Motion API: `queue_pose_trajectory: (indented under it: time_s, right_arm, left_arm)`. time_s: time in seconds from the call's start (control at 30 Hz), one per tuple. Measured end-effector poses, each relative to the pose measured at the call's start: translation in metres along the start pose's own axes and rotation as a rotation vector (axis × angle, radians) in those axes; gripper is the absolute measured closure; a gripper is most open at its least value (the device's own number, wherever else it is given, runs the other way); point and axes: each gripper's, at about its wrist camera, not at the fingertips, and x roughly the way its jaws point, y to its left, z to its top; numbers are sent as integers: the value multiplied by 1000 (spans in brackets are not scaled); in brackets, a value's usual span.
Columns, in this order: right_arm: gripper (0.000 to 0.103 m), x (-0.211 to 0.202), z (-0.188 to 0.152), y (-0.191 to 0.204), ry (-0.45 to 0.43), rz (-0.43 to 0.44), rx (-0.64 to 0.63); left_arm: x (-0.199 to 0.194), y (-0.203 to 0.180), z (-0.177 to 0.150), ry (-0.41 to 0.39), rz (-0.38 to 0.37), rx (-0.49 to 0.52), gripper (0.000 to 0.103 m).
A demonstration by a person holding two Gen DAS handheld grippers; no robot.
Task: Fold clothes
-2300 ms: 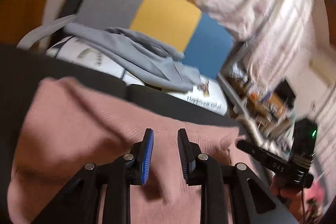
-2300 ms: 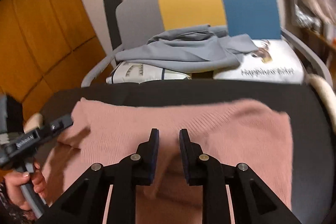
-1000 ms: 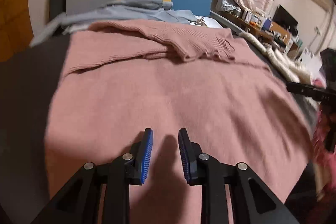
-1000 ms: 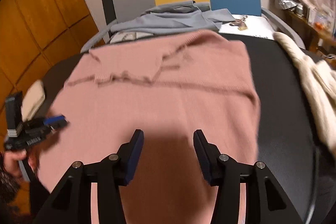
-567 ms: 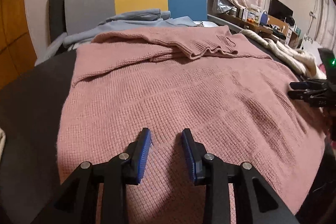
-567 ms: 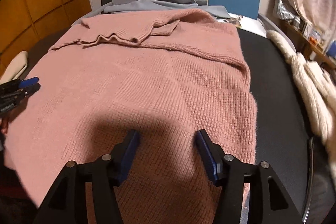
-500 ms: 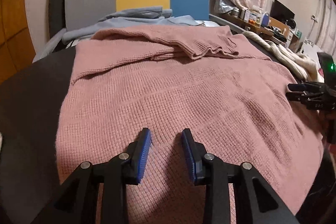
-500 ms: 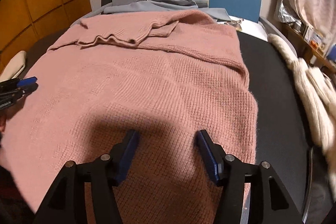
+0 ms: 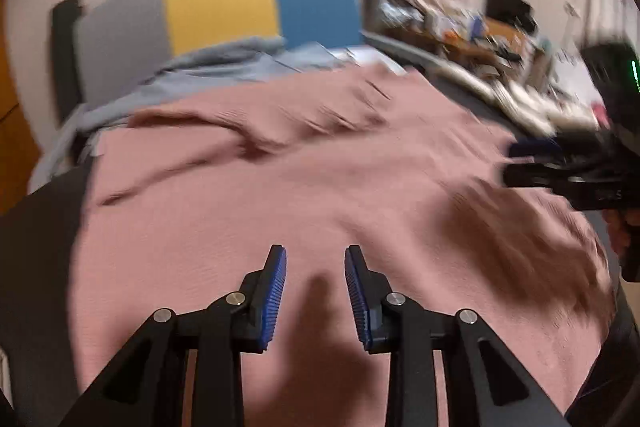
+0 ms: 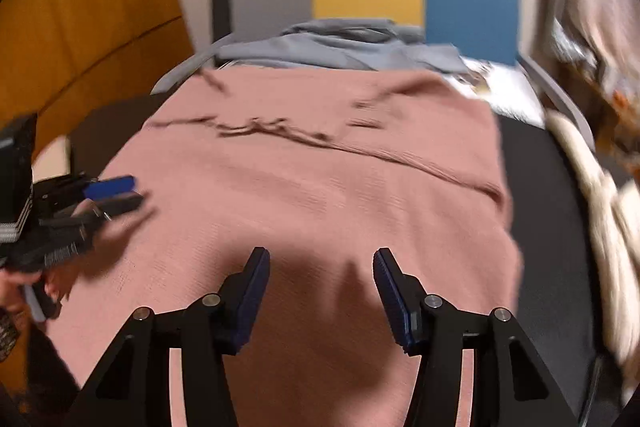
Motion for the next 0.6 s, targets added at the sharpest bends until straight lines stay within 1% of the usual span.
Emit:
queue_pose_trajectory:
  time_s: [0.03,0.07,0.1,0.13,0.17,0.2,0.27,0.3,0.37,0.4,0.43,0.47,0.53,0.6]
  right_arm:
    - [55,12,-1,9,18,25,-15]
    - [59,23,-5,16,40,37,-30]
    - [67,32,-11,20,70,25,-57]
    - [68,39,-17,24,92,13,-80]
    - [68,35,-23,22,82,10,-86]
    - [68,30,-29,19,71,7,-91]
    - [68,19,-41,9,66,2,-77]
    - [68,12,-48,2,68,2,-59]
    - [68,-4,-65,-12,56,28,4]
    - [68,-12,-73,-18,48,41,39]
    - [68,-19,-82,-24,49,30,62]
    - [71,-24,-87,-26,42,27,62]
    - [71,-36,-97,-28,34,35,64]
    - [71,-48,-104,-25,40,32,60]
  left_arm:
    - [6,-7,-5,26,4,11,72]
    - [4,-11,-8,19,25,16,72]
    - [2,-12,-12,17,34,14,72]
    - [-2,-7,-18,27,16,-5,72]
    - [-6,-2,-25,36,-1,-22,71]
    - [-12,4,-31,40,-11,-36,68]
    - [-26,23,-45,46,-18,-83,65]
    - [-32,31,-54,39,-33,-108,64]
    - [-47,45,-72,8,-72,-143,69]
    - [-56,46,-81,-5,-66,-134,71]
    - [-64,46,-90,-17,-57,-120,71]
    - [-70,46,-97,-27,-43,-97,71]
    - [-81,44,-110,-44,-23,-63,70]
    - [-93,43,-116,-54,-15,-62,70]
